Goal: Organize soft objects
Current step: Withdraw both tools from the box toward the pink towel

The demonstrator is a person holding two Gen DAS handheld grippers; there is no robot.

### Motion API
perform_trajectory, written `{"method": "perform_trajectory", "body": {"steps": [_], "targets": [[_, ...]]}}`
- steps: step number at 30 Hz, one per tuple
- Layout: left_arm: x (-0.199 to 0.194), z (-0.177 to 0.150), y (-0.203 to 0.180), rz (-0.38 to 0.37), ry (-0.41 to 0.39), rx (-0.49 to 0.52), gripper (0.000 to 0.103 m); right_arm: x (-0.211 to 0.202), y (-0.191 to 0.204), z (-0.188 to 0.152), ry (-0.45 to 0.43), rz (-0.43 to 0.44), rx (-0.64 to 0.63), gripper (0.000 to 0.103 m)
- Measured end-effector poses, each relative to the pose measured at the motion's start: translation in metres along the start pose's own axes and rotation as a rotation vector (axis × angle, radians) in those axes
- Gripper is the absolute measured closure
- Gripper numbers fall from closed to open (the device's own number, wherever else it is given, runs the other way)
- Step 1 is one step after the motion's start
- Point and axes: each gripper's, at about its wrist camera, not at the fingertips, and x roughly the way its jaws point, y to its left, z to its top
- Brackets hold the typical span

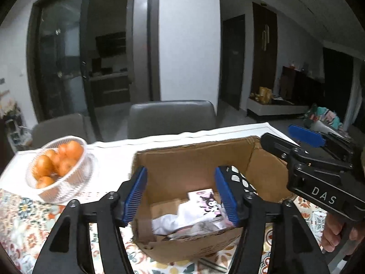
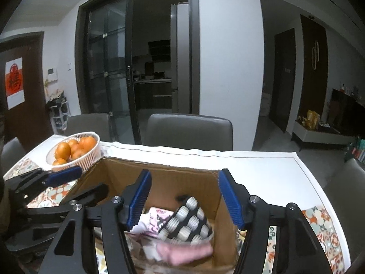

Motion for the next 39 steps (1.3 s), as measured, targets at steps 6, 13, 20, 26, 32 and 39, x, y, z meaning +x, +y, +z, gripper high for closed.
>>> {"method": "perform_trajectory", "body": {"steps": [6,13,20,26,32,39], "targets": [[-0.038,-0.005,0.001,0.061,-0.034,-0.005,0.035,-0.027,0.004,-0.003,-0.032,-0.020,-0.006,0.035],[-0.075,-0.013,0.006,0.068,-0.028,-0.043,0.034,-0.067,0.012,-0.009,-0.059,-0.009,0.032,0.035],[-0.106,-0.029,0.002,0.080,-0.025,-0.037,0.034,-0.100,0.020,-0.026,-0.058,0.009,0.056,0.035],[-0.124,-0.044,-0.006,0.085,-0.008,-0.034,0.034,-0.120,0.021,-0.039,-0.050,-0.003,0.084,0.035],[-0.132,-0.061,-0.011,0.078,0.025,-0.045,0.034,-0.134,0.019,-0.055,-0.024,-0.026,0.093,0.035],[-0.131,-0.087,-0.017,0.055,0.081,-0.056,0.034,-0.144,0.019,-0.079,0.016,-0.044,0.086,0.035]]}}
